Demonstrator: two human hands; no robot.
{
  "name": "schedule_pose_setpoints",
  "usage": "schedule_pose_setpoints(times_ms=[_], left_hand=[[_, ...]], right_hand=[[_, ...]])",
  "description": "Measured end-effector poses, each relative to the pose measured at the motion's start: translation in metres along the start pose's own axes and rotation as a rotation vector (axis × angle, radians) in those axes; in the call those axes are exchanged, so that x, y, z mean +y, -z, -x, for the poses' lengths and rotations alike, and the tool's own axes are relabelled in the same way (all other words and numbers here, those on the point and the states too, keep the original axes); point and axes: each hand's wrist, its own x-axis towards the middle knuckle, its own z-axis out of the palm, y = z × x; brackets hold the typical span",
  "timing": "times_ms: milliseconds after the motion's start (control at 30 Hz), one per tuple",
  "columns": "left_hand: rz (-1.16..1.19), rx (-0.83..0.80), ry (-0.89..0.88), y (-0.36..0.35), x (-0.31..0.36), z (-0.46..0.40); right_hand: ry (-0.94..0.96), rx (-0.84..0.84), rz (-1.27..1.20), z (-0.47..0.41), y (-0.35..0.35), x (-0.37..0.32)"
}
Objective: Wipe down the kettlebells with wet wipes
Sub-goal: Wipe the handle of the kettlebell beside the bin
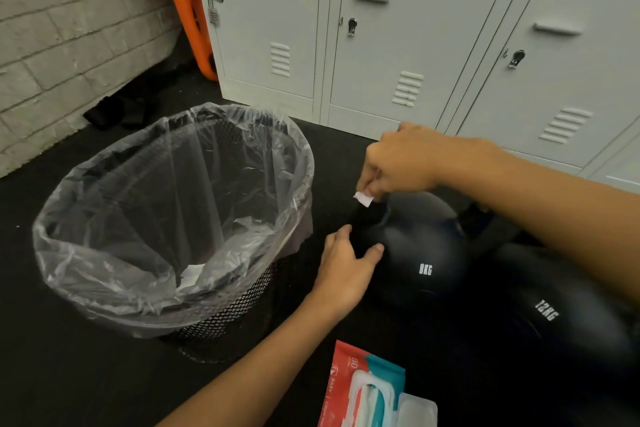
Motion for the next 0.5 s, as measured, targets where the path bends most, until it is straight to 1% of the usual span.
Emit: schedule_pose_setpoints(times_ms=[100, 167, 267, 400, 500], left_hand=[[0.02, 0.036, -0.04, 0.001, 0.005, -0.004], [0.016, 0.039, -0.083, 0.003, 0.008, -0.006], [-0.003, 0.017, -0.168, 0.005, 0.015, -0.005], [0.008, -0.011, -0.217, 0.008, 0.019, -0.005], [0.014, 0.001, -0.212, 0.01, 0.018, -0.007]], right_hand=[[-0.059, 0.09, -0.323, 0.013, 0.0, 0.022], [-0.098, 0.154, -0.467, 0.026, -0.004, 0.036], [-0.165, 0.212, -0.548, 0.048, -0.013, 0.058], [-0.177, 0.215, -0.66, 0.063, -0.02, 0.074], [-0.145, 0.268, -0.587, 0.05, -0.023, 0.06]])
